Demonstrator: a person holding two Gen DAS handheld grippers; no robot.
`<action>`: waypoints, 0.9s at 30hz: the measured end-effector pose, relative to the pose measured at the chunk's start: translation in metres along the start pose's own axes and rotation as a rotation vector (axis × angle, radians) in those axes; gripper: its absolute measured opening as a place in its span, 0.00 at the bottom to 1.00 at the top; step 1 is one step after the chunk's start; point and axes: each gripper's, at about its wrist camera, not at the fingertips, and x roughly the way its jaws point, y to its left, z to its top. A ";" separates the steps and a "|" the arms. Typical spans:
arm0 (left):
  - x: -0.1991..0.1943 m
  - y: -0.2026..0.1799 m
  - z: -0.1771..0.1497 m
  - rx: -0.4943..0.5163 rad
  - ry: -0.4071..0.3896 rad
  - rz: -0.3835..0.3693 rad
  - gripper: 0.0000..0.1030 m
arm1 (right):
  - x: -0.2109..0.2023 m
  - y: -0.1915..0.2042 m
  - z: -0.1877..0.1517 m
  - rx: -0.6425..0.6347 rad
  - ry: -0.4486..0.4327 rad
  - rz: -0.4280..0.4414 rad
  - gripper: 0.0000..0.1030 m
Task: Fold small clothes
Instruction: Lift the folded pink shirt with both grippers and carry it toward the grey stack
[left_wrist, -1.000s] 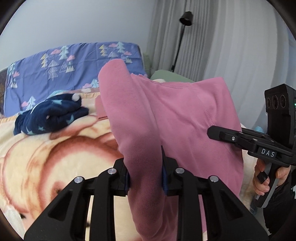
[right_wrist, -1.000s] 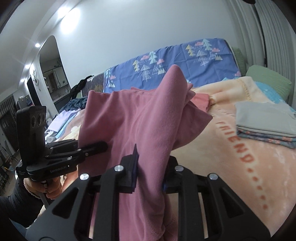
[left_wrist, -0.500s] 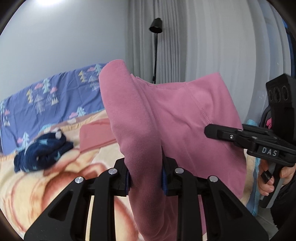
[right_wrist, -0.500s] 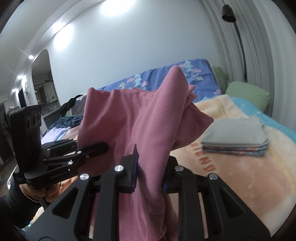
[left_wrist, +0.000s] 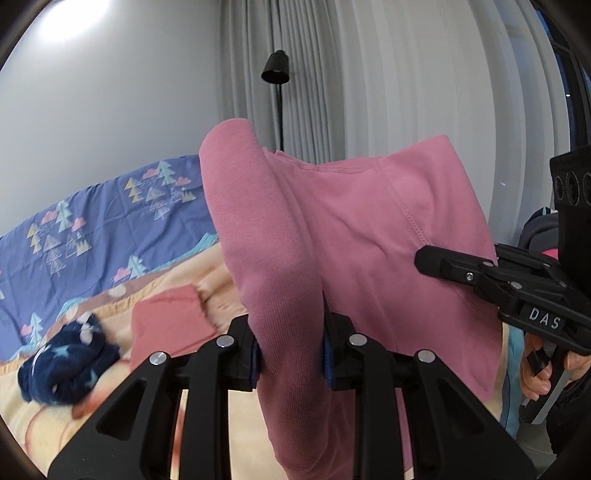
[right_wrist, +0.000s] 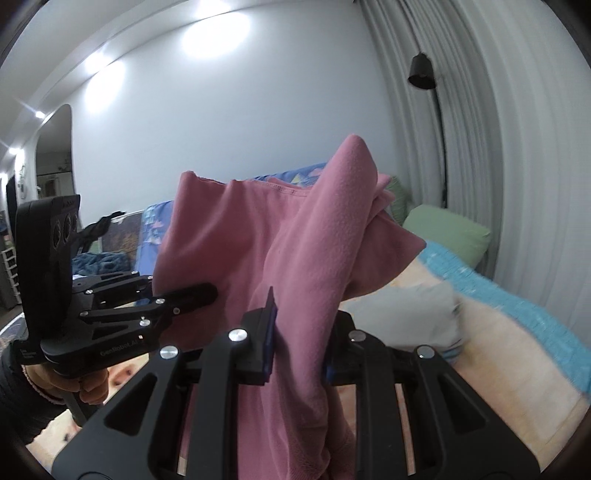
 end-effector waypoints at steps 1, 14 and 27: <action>0.007 -0.002 0.005 0.003 0.000 -0.003 0.24 | 0.001 -0.005 0.003 -0.006 -0.006 -0.019 0.19; 0.099 -0.031 0.051 0.059 0.008 0.003 0.25 | 0.036 -0.074 0.032 -0.014 -0.024 -0.191 0.19; 0.158 -0.044 0.086 0.132 0.016 0.044 0.25 | 0.083 -0.129 0.064 0.023 -0.019 -0.282 0.19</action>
